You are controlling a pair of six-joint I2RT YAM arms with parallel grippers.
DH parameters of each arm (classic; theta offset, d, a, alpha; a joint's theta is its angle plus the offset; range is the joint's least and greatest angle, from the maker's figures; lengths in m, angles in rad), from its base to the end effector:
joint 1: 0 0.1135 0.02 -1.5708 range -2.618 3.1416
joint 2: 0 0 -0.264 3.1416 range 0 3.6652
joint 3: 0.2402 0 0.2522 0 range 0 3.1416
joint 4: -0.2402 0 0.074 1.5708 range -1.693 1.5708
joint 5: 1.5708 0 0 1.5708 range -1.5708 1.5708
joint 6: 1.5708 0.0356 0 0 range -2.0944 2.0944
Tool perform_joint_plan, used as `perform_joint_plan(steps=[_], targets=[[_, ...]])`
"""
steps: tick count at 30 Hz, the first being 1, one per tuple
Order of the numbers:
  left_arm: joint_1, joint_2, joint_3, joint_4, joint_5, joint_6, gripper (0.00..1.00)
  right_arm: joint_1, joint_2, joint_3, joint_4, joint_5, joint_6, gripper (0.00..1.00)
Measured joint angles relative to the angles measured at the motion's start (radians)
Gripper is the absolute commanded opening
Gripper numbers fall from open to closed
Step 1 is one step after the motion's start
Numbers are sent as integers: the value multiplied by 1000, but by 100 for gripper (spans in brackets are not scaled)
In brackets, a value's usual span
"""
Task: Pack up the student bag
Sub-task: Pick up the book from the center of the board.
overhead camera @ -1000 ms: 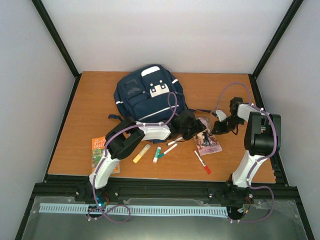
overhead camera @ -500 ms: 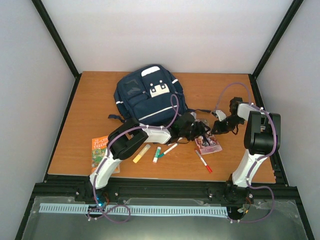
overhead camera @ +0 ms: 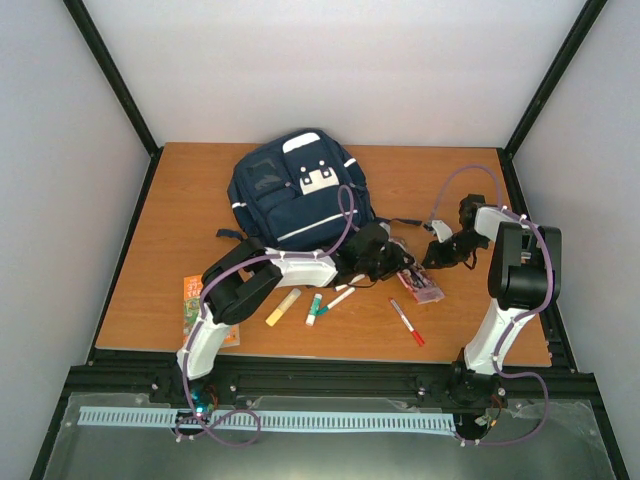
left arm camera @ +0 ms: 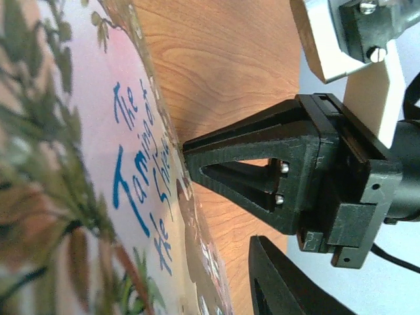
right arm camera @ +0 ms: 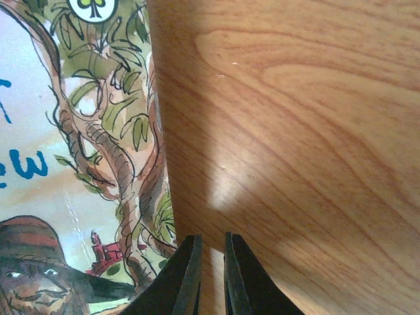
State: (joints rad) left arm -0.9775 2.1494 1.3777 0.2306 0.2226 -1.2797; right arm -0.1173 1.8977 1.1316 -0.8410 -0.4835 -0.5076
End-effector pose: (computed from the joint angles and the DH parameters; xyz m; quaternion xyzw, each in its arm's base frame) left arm 0.2590 -0.3982 0.1507 -0.0761 0.8634 -0.4837 0.1220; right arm 0.3188 -0.0209 0.1315 -0.1840 0.9532 0.2332 0.0568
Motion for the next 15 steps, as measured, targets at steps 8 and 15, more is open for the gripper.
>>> perform_joint_plan(steps=[8, 15], targets=[[0, 0, -3, -42, -9, -19, 16, 0, -6, -2, 1, 0, 0, 11], [0, -26, -7, -124, -10, 26, 1, -1, -26, -13, 12, -2, 5, 17]])
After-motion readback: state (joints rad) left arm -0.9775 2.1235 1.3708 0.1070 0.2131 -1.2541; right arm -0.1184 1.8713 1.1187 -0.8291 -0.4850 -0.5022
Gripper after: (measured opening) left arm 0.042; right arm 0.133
